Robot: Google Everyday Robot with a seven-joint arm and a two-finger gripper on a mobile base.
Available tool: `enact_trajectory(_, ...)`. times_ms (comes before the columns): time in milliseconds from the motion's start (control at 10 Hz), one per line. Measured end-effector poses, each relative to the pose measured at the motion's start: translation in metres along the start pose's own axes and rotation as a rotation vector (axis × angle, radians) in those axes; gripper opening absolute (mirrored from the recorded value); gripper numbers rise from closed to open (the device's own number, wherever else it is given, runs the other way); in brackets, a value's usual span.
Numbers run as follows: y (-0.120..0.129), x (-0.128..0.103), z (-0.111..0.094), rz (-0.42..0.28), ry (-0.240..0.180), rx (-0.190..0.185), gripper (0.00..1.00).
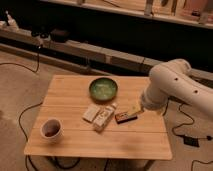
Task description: Move the arm in a circular motion
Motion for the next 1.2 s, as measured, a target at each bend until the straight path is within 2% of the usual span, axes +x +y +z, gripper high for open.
enact_trajectory(100,0.019,0.005,-0.008,0.036,0.023,-0.023,0.8)
enact_trajectory(200,0.047,0.017,-0.021,0.092,0.069,-0.055,0.8)
enact_trajectory(300,0.064,0.029,-0.03,0.13,0.107,-0.062,0.8)
enact_trajectory(400,0.079,0.043,-0.036,0.165,0.147,-0.06,0.8)
enact_trajectory(600,0.102,0.072,-0.044,0.225,0.218,-0.032,0.8)
enact_trajectory(800,0.13,0.097,-0.051,0.282,0.272,-0.017,0.8)
enact_trajectory(1000,0.169,0.125,-0.053,0.34,0.31,-0.037,0.8)
enact_trajectory(1200,0.185,0.143,-0.042,0.36,0.303,-0.064,0.8)
